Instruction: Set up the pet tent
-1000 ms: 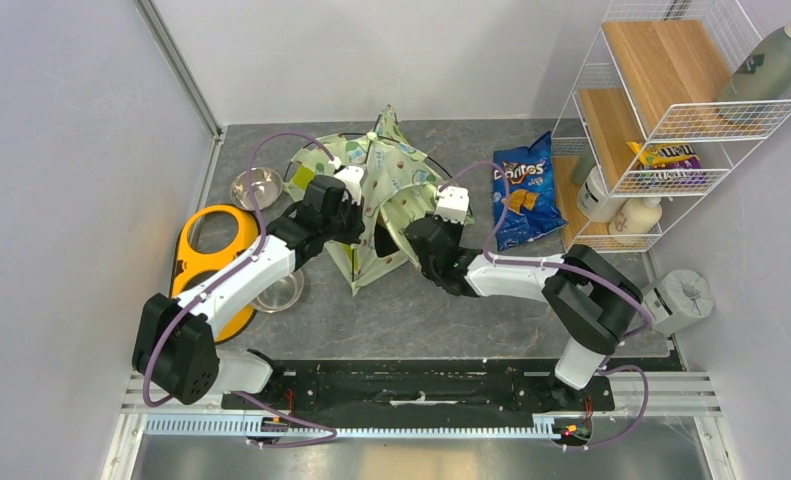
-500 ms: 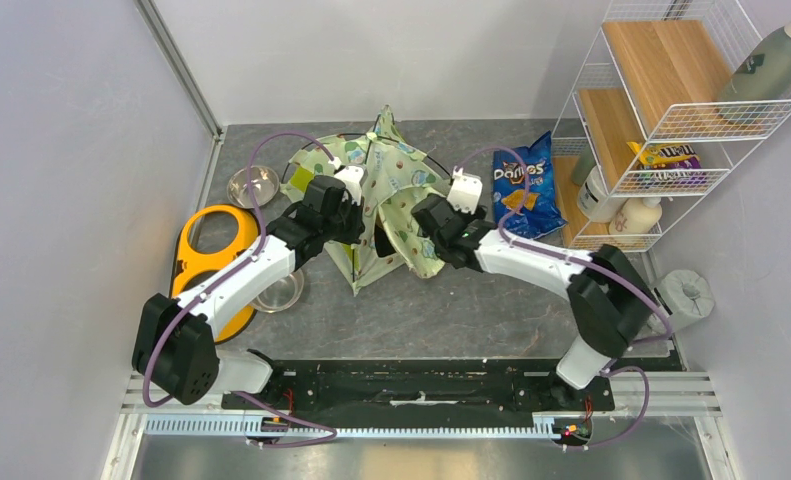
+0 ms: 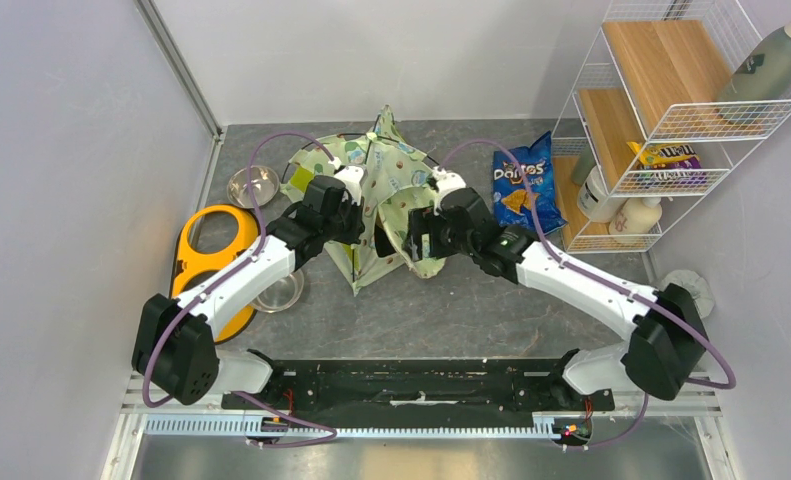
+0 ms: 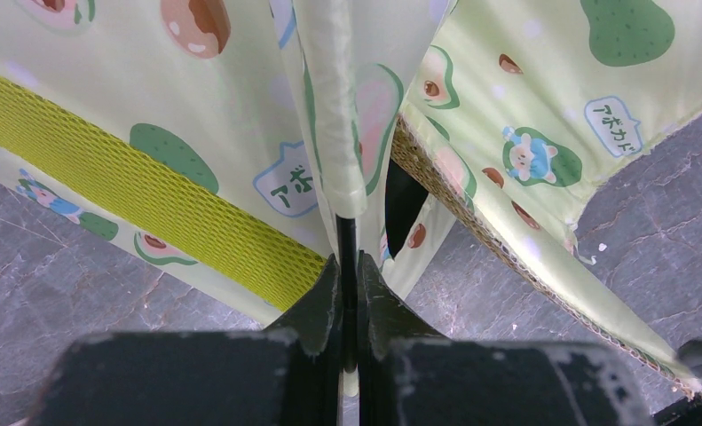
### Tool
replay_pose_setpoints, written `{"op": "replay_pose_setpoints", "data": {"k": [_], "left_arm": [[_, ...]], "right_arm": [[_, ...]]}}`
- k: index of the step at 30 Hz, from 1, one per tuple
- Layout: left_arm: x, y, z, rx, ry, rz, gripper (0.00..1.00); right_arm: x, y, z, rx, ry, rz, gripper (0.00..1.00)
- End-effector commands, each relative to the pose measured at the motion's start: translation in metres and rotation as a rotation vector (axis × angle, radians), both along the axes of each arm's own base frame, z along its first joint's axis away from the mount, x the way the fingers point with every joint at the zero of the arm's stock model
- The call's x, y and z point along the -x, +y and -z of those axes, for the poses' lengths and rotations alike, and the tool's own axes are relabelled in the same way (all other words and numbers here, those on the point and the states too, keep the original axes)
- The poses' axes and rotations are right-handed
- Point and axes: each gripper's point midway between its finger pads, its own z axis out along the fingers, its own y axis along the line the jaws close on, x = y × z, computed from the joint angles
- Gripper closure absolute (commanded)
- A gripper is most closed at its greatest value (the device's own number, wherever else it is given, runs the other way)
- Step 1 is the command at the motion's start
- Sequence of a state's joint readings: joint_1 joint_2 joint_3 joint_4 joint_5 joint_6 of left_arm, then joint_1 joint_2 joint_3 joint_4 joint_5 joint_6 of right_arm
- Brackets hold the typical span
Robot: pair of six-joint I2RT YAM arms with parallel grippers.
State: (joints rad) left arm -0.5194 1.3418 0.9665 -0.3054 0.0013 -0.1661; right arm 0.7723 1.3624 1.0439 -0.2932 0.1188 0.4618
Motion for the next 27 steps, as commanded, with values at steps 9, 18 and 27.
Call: {"op": "replay_pose_setpoints", "data": {"k": [9,18,27], "left_arm": [[0.019,0.003,0.012,-0.033,0.044,0.049,0.98],[0.021,-0.001,0.008,-0.016,0.026,0.085,0.98],[0.021,-0.003,0.009,-0.007,0.028,0.088,0.98]], "right_arm": [[-0.032,0.068,0.037,-0.014,-0.016,-0.181,0.45],[-0.060,0.090,0.068,-0.140,0.115,0.020,1.00],[-0.066,0.121,0.089,-0.242,0.142,-0.059,0.89]]}}
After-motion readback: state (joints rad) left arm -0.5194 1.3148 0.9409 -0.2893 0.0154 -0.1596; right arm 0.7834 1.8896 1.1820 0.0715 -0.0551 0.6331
